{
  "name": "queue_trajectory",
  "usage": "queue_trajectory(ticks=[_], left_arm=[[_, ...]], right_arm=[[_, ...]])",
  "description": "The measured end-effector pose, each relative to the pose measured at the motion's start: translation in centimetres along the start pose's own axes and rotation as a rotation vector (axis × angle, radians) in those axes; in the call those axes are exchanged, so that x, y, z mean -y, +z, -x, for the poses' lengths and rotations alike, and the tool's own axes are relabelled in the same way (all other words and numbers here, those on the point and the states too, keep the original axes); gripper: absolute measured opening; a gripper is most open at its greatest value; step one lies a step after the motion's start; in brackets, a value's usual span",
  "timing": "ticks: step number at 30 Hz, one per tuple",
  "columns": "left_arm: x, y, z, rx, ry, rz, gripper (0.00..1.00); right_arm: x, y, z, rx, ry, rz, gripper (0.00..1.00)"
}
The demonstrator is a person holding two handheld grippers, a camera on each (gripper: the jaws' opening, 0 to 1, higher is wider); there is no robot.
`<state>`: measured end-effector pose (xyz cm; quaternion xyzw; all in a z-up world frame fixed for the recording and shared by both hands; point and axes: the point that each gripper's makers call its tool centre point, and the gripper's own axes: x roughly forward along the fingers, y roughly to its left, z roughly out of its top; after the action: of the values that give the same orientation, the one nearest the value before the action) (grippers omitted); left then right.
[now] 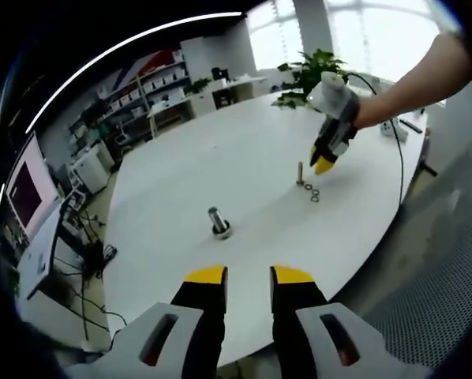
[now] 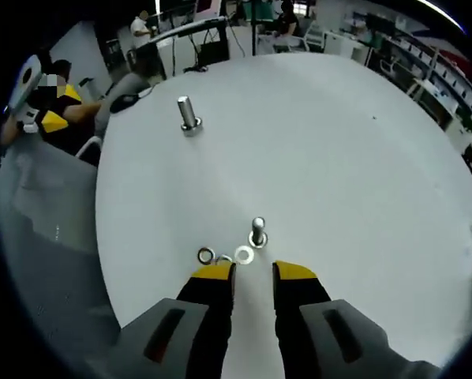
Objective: Place the washer onto the threaded stud by aligning its center hole with the stud, sliding it down to the base, and recovering from edge contact or off-axis alignment until the washer reaches the visible bottom stop.
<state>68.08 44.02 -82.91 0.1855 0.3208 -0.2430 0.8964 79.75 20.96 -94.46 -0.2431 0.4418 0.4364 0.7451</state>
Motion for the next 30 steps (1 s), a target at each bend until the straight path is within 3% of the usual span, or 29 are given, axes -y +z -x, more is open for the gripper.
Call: queue_trajectory(ticks=[4, 9, 15, 19, 22, 26, 30], left_arm=[[-0.1, -0.2, 0.0, -0.010, 0.006, 0.005, 0.20], [-0.1, -0.4, -0.1, -0.021, 0.007, -0.005, 0.20], [-0.3, -0.5, 0.0, -0.019, 0.010, 0.008, 0.20], [-0.4, -0.6, 0.0, -0.024, 0.010, 0.008, 0.20], [-0.4, -0.6, 0.0, -0.022, 0.016, 0.012, 0.20], [-0.4, -0.6, -0.1, -0.021, 0.011, 0.010, 0.19], [-0.3, -0.6, -0.1, -0.023, 0.011, 0.014, 0.19]], right_arm=[[-1.3, -0.8, -1.2, -0.035, 0.037, 0.047, 0.21], [-1.5, -1.0, -1.9, -0.041, 0.049, 0.040, 0.21], [-2.0, -1.0, -2.6, -0.065, 0.059, 0.103, 0.20], [-1.8, -0.7, -2.7, -0.055, 0.059, 0.108, 0.19], [-1.5, -0.9, -2.7, -0.087, 0.039, 0.191, 0.16], [-2.1, -1.1, -2.4, -0.071, 0.036, 0.220, 0.16], [-1.7, -1.7, -2.1, -0.082, 0.048, 0.204, 0.16]])
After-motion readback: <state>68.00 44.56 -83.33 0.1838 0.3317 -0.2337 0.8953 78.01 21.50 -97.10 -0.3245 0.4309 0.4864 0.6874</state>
